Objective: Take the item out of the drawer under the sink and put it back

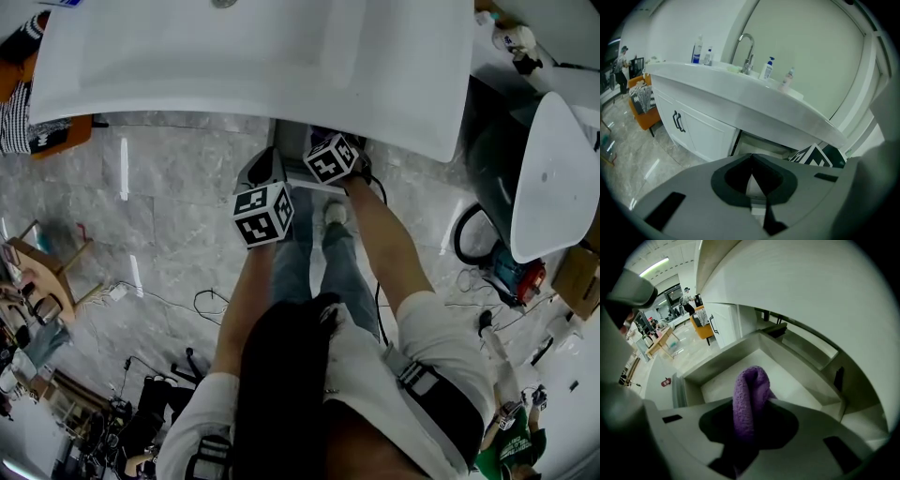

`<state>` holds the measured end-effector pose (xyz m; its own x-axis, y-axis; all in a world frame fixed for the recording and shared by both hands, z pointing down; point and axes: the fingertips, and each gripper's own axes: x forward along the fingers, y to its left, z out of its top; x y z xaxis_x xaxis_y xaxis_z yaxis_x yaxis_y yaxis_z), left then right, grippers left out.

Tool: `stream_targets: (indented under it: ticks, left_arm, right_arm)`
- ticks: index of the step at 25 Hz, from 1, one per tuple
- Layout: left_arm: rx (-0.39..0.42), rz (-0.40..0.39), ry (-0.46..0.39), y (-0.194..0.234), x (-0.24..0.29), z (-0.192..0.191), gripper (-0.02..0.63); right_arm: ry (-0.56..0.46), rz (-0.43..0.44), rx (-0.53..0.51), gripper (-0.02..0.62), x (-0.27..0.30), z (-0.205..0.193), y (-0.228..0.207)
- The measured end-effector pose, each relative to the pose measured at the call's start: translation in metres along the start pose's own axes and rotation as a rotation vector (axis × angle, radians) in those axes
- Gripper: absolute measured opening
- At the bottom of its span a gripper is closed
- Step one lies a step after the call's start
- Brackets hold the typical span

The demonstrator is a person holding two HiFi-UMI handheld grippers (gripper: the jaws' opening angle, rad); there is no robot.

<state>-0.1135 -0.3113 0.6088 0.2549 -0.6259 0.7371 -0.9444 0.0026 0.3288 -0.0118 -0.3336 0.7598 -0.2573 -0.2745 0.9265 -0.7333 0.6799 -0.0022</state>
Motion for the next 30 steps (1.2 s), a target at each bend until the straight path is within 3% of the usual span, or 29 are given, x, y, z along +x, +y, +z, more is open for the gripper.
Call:
stream_targets:
  ticks: [5, 7, 14, 21, 30]
  left_arm:
    - [0.006, 0.002, -0.002, 0.003, -0.003, 0.002, 0.005]
    - [0.008, 0.002, -0.001, 0.005, -0.004, 0.001, 0.005]
    - [0.023, -0.002, 0.005, 0.003, -0.004, -0.004, 0.005]
    - [0.008, 0.011, -0.017, 0.01, -0.012, -0.004, 0.005]
    - [0.025, 0.003, -0.039, 0.0, -0.02, -0.004, 0.005]
  right_arm:
    - [-0.002, 0.039, -0.006, 0.143, -0.001, 0.0, 0.006]
    - [-0.002, 0.06, 0.0, 0.207, 0.0, 0.001, 0.01]
    - [-0.043, 0.141, 0.014, 0.302, -0.007, 0.005, 0.021]
    - [-0.116, 0.129, -0.006, 0.334, -0.024, 0.012, 0.022]
    - [-0.21, 0.185, 0.012, 0.339, -0.063, 0.02, 0.029]
